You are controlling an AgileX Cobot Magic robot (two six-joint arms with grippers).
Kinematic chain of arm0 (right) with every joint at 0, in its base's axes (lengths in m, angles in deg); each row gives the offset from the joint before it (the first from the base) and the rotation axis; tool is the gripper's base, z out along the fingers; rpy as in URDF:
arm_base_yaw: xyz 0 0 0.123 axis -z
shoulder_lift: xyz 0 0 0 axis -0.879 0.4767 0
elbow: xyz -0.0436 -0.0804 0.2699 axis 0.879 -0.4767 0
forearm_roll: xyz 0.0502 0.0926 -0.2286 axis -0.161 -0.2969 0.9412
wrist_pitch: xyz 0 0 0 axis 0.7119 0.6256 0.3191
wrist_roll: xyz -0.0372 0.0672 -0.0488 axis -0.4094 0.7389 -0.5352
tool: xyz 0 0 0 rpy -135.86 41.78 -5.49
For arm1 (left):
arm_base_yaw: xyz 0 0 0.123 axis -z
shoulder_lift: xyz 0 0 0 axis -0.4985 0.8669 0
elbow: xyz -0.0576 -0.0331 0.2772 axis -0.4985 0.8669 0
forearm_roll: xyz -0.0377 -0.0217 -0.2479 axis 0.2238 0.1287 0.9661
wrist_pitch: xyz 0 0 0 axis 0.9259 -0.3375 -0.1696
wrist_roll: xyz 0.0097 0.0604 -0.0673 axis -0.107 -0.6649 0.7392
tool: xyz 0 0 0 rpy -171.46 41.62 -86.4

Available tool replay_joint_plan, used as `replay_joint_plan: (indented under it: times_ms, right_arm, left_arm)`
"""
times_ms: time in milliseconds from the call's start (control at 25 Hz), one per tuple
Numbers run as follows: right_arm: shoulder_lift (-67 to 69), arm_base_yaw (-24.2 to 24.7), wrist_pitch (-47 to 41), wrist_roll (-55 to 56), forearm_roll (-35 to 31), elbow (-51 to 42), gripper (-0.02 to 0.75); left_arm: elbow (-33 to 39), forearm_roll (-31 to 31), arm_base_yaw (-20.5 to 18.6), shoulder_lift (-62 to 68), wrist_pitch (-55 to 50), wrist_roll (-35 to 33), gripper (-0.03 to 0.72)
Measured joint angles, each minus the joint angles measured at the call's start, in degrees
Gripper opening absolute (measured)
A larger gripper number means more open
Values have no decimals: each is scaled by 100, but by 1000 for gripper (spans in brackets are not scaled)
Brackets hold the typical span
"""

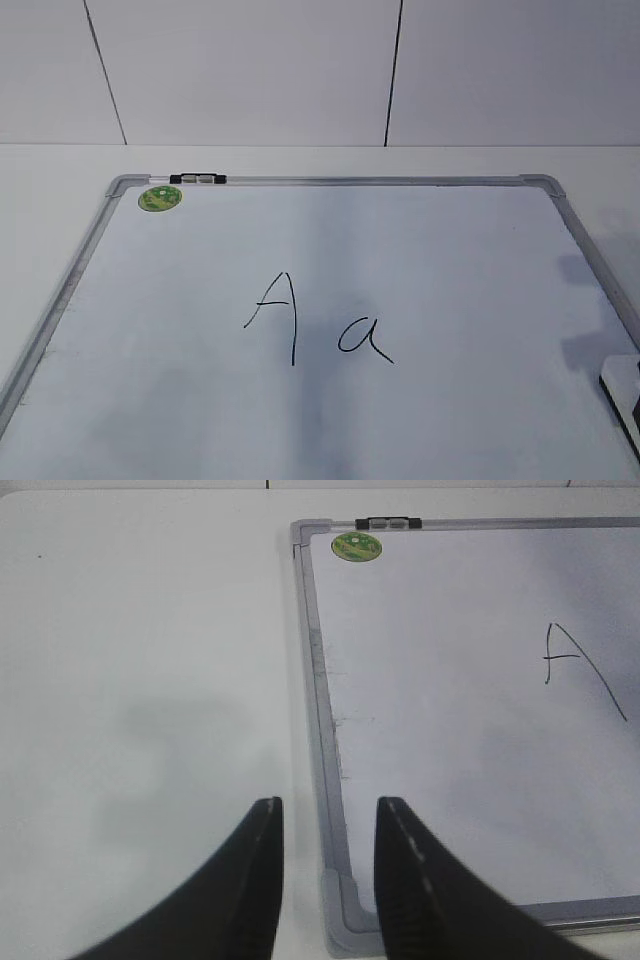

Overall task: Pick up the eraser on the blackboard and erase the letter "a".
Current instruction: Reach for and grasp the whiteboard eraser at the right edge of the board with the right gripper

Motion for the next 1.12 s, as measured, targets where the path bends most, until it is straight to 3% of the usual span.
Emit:
replay_joint_plan:
  times_ms: [1120]
  right_arm:
    - [482,0,251,54,0,0,636]
  left_arm:
    - [0,0,0,0,0,0,235]
